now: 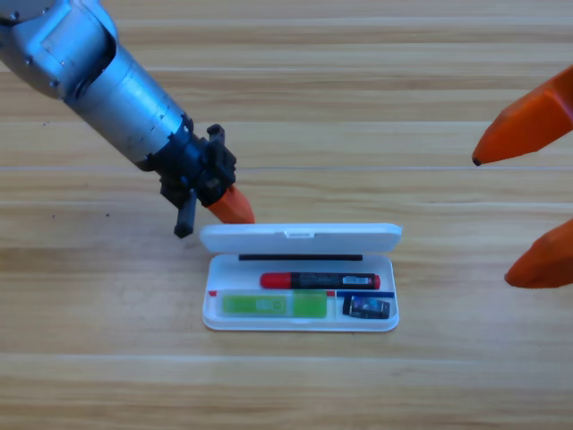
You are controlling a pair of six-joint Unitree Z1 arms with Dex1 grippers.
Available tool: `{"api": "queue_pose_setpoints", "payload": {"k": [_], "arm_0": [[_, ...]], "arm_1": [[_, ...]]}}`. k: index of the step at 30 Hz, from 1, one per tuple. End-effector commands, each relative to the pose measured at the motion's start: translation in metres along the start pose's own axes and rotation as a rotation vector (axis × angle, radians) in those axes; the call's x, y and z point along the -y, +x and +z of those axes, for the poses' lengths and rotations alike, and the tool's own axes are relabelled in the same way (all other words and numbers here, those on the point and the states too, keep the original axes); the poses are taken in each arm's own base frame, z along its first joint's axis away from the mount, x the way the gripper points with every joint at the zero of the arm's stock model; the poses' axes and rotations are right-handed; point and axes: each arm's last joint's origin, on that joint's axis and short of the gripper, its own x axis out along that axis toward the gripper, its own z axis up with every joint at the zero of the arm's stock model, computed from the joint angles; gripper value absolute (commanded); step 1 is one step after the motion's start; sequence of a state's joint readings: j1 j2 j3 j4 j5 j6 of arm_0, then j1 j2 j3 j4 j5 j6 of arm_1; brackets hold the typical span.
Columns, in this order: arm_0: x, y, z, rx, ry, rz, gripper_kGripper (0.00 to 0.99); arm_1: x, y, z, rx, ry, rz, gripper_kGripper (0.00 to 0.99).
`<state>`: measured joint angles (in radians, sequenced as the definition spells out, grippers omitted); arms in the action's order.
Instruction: Clean up eraser and pencils
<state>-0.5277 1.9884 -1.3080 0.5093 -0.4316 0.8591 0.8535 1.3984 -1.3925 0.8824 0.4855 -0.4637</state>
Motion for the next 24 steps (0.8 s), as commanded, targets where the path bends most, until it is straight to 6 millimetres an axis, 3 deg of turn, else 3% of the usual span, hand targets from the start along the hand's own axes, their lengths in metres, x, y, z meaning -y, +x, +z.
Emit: {"api": "queue_pose_setpoints", "payload": {"k": [1,24], "arm_0": [[0.011,0.017,-0.004,-0.026,0.011,-0.029,0.0],[0.033,0.043,-0.012,-0.062,0.043,-0.063,0.0]], "arm_1": [[0.0,-0.004,-0.006,0.017,0.027,0.0,0.945],[0.001,-0.002,-0.006,0.016,0.03,0.007,0.945]]}}
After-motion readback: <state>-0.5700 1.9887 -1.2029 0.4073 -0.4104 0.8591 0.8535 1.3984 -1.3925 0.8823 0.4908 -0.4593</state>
